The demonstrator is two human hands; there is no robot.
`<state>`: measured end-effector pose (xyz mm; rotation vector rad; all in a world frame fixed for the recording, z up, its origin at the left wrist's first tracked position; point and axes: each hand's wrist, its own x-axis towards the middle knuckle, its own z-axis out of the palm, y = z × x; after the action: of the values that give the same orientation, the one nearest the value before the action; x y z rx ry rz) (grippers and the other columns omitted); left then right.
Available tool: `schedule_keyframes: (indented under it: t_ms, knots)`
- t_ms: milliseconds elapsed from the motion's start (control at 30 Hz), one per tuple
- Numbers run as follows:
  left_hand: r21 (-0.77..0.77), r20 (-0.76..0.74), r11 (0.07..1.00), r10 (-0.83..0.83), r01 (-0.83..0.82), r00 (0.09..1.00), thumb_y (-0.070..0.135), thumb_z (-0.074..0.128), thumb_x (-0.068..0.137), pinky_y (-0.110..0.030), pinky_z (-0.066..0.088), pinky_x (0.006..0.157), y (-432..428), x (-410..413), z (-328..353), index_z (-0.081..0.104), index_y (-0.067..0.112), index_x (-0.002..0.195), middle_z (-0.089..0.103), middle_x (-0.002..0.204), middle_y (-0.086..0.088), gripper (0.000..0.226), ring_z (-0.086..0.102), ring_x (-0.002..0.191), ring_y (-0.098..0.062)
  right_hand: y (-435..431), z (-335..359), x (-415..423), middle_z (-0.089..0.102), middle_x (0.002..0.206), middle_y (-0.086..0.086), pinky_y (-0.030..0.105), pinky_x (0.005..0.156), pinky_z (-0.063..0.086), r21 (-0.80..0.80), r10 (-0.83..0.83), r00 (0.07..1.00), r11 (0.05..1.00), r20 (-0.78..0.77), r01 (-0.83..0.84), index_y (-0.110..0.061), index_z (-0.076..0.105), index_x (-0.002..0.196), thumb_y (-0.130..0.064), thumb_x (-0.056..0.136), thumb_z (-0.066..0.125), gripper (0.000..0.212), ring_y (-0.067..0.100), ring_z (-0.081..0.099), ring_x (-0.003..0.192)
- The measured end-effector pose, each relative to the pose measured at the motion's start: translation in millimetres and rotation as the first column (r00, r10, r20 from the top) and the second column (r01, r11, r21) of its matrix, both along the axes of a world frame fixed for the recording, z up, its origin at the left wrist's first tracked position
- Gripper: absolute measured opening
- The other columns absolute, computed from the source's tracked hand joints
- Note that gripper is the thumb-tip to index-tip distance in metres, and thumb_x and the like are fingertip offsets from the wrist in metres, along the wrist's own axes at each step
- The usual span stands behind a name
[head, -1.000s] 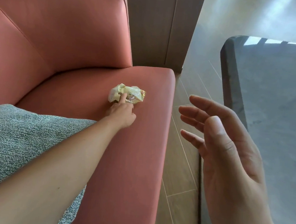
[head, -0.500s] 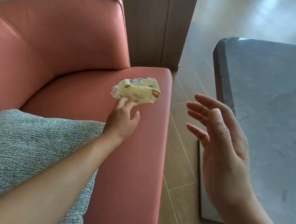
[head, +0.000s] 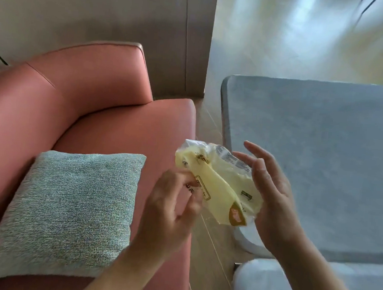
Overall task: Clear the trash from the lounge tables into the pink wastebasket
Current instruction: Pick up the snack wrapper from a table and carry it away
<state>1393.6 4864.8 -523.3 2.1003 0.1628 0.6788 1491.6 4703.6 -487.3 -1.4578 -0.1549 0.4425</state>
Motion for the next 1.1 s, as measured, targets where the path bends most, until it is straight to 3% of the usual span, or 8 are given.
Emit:
schedule_keyframes:
  t_ms: [100,267,433,600,733,867,1000,1100]
  knots:
    - [0.074,0.055,0.995,-0.064,0.06,0.996,0.024,0.054,0.099,-0.032,0.054,0.086,-36.8,-17.6,33.9,0.066,0.003,0.097,0.068,0.098,-0.005,0.024,0.065,0.094,-0.019,-49.9,43.3,-23.4,0.075,0.127,0.001,0.047,0.084,0.065,-0.004,0.076,0.993,0.997,-0.095,-0.077,-0.044,0.067,0.131,-0.074,0.063,0.085,0.076,0.035,0.075,0.111]
    - [0.172,0.129,0.964,-0.227,0.204,0.965,0.023,0.055,0.097,-0.03,0.054,0.081,-109.6,-58.2,91.3,0.063,0.005,0.096,0.068,0.094,-0.007,0.02,0.065,0.089,-0.02,-155.2,101.5,-82.3,0.068,0.138,0.004,0.049,0.093,0.062,0.008,0.169,0.977,0.985,-0.132,-0.17,-0.043,0.063,0.138,-0.067,0.052,0.096,0.095,0.037,0.07,0.121]
    - [0.203,0.198,0.901,-0.421,0.383,0.885,0.024,0.062,0.099,-0.023,0.057,0.078,-207.0,-105.7,141.4,0.067,0.004,0.103,0.07,0.105,-0.007,0.022,0.067,0.093,-0.013,-240.1,148.4,-165.5,0.071,0.133,-0.004,0.047,0.092,0.063,-0.088,0.091,0.995,0.992,0.036,-0.087,-0.055,0.051,0.144,-0.052,0.055,0.1,0.101,0.028,0.074,0.117]
    - [0.228,0.298,0.847,-0.53,0.48,0.794,0.016,0.067,0.095,-0.026,0.06,0.086,-303.2,-164.3,194.8,0.067,-0.002,0.1,0.062,0.118,-0.009,0.018,0.064,0.111,-0.014,-327.0,185.7,-256.8,0.072,0.127,0.009,0.047,0.084,0.064,0.047,-0.186,0.974,0.982,0.126,0.182,-0.043,0.058,0.139,-0.02,0.067,0.094,0.084,0.033,0.076,0.106]
    - [0.15,0.32,0.833,-0.551,0.533,0.771,0.022,0.063,0.096,-0.045,0.06,0.095,-372.2,-215.6,238.9,0.064,0.001,0.101,0.058,0.13,-0.006,0.021,0.061,0.127,-0.021,-409.1,219.6,-326.3,0.074,0.121,0.002,0.046,0.081,0.065,0.128,-0.396,0.9,0.917,0.179,0.378,-0.043,0.06,0.136,-0.013,0.073,0.087,0.075,0.032,0.077,0.104]
    - [-0.076,0.326,0.768,-0.584,0.636,0.743,0.026,0.056,0.099,-0.04,0.054,0.106,-445.2,-264.0,282.9,0.058,0.021,0.111,0.06,0.132,-0.012,0.013,0.06,0.131,-0.022,-492.9,253.0,-395.8,0.073,0.124,0.004,0.05,0.087,0.064,0.196,-0.546,0.812,0.836,0.207,0.513,-0.045,0.061,0.133,-0.012,0.074,0.086,0.073,0.034,0.076,0.107]
    - [-0.275,0.344,0.665,-0.607,0.695,0.717,0.028,0.053,0.1,-0.053,0.054,0.108,-521.9,-307.5,311.7,0.055,0.009,0.121,0.064,0.129,-0.006,0.028,0.062,0.131,-0.022,-571.7,278.4,-466.9,0.073,0.127,0.003,0.049,0.086,0.064,0.238,-0.671,0.707,0.741,0.222,0.629,-0.046,0.063,0.132,-0.015,0.072,0.091,0.073,0.034,0.076,0.108]
    - [-0.265,0.333,0.629,-0.651,0.73,0.682,0.032,0.052,0.1,-0.058,0.052,0.109,-578.8,-333.7,328.3,0.054,0.014,0.124,0.066,0.128,-0.002,0.03,0.064,0.13,-0.02,-623.8,294.4,-516.8,0.072,0.129,0.003,0.044,0.084,0.063,0.254,-0.757,0.612,0.653,0.227,0.713,-0.044,0.061,0.136,-0.022,0.069,0.091,0.076,0.031,0.076,0.109]
